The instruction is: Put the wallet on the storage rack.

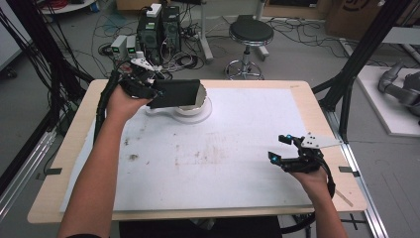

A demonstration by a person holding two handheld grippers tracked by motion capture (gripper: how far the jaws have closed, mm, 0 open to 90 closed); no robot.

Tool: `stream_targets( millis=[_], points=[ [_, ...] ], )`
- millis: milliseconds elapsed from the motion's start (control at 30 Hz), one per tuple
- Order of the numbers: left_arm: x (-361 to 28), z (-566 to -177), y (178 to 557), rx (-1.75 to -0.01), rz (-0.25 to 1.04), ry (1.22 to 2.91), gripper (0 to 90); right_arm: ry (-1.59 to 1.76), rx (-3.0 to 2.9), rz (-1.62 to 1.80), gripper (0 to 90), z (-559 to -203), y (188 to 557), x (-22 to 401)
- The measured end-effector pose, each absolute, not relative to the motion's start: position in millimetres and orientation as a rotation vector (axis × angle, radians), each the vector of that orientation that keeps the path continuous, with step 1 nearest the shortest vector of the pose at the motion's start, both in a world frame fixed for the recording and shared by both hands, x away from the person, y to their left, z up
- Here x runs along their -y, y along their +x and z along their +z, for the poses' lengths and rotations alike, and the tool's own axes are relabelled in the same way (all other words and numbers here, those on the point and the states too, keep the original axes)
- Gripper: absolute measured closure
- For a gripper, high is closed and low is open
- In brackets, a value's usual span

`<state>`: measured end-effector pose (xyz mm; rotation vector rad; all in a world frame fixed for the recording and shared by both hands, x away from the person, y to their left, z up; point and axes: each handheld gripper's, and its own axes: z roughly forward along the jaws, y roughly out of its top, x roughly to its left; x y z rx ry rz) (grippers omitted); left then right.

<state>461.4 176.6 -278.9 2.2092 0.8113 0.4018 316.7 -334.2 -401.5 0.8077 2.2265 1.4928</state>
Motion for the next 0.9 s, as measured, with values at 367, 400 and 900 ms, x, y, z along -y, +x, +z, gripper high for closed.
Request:
stream_targets(
  millis=[367,400,900],
  points=[
    [-174.8,-271.4,468.3,-0.814,0.369,2.257,74.9,0.816,-2.225,1.496,21.2,-403.1,316.8,335.0],
    [-173.4,-270.5,468.8,-0.816,0.368,2.264,74.8,0.819,-2.227,1.498,21.2,-403.4,316.9,334.8],
    [-138.8,-259.3,486.0,-0.845,0.392,2.453,74.9,0.824,-2.224,1.502,21.2,-404.1,316.6,334.8]
  ],
)
